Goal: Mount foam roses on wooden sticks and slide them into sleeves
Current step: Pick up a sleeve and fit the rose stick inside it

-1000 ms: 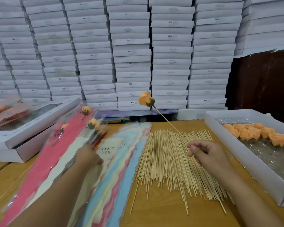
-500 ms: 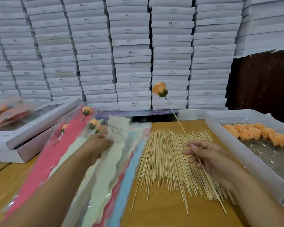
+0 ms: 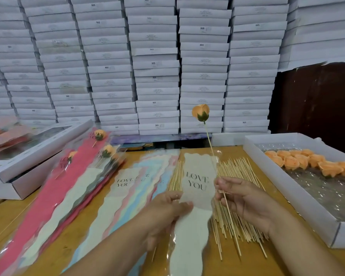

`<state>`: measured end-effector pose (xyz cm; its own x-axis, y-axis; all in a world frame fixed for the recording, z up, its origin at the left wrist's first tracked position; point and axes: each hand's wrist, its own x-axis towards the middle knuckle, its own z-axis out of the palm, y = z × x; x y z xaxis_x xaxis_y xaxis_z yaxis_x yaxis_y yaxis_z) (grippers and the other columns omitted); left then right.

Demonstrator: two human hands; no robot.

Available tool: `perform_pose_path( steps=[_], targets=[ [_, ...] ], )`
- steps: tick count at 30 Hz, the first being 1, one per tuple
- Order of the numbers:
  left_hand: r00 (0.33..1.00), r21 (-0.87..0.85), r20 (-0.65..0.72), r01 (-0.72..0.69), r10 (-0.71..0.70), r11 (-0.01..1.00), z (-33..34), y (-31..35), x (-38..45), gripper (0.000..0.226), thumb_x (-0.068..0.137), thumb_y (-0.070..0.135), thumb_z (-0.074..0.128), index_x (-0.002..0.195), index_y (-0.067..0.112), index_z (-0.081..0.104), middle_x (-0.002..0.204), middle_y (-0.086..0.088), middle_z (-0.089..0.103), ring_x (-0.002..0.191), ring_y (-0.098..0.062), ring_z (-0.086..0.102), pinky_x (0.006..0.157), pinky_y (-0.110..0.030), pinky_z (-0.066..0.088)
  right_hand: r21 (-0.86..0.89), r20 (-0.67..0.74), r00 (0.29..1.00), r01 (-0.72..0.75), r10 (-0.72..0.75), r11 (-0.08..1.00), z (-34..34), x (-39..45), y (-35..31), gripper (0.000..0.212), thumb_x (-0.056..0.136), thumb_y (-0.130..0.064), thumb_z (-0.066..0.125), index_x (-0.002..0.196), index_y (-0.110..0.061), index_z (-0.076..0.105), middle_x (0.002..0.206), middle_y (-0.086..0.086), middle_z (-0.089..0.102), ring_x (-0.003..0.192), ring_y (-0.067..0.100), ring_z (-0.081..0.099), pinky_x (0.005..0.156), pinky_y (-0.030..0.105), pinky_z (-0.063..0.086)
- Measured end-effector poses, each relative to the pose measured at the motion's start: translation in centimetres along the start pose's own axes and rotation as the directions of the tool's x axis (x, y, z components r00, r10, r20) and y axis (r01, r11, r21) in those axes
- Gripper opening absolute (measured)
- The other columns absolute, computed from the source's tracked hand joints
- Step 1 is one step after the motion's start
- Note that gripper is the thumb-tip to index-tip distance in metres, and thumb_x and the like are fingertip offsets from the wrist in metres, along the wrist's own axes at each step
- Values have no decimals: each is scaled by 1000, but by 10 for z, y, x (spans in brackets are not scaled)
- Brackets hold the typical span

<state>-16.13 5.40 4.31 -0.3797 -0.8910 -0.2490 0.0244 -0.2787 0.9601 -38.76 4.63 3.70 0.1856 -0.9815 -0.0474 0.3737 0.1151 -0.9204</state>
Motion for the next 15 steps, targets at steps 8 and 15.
perform_pose_path(
  steps=[8,15],
  targets=[
    [998,68,-55,-6,10,998,6,5,0,22,96,18,67,116,9,69,95,-6,79,78,-16,76,56,-23,55,-161,3,999,-43,45,986,0,-2,2,25,71,-13,76,94,-3,79,90,17,75,69,17,71,58,21,58],
    [989,29,-121,-79,82,996,3,14,16,22,99,22,61,111,6,71,100,-17,77,86,-30,75,73,-37,61,-125,10,999,-35,36,992,6,-1,6,22,74,-15,77,94,-8,80,101,18,75,73,18,72,61,21,58]
  ],
)
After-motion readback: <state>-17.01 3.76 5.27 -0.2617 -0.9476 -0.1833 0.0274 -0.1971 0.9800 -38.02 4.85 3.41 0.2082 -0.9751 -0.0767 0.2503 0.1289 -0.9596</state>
